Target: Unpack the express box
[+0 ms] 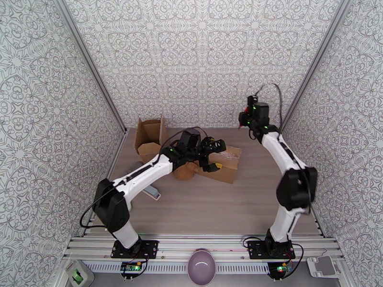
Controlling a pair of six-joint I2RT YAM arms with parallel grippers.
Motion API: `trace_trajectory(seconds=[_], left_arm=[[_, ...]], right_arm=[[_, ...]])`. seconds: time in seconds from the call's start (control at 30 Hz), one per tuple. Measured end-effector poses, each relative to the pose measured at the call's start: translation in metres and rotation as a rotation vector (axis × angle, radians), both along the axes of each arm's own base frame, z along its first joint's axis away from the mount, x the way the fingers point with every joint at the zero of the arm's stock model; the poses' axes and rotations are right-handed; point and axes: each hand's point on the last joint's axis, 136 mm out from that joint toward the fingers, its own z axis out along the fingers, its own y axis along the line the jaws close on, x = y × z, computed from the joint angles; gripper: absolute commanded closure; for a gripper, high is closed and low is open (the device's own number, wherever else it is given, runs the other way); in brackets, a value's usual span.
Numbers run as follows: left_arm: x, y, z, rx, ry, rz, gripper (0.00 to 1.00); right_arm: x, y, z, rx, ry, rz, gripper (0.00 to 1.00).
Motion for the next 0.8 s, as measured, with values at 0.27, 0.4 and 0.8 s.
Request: trace_trajectory(seconds=[0.27,0.4,0.8], left_arm=[[-0.005,-0.024,-0.025,0.071,-0.124,-0.159,0.01],[-0.009,-0.041,-0.034,0.068,-0.156,-0.208,0.01],[0.006,-0.063,-0.056,0.057,-0.164,-0.221,0.05]], right_arm=[[-0.113,-0.037,0.007,0.168,-0.015,-0.188,1.00],[-0.142,-0.041,-0.007,0.265,-0.022,-0.226,1.00],[-0.170,-0.043,-0.069,0.472,-0.021,-0.290,1.00]])
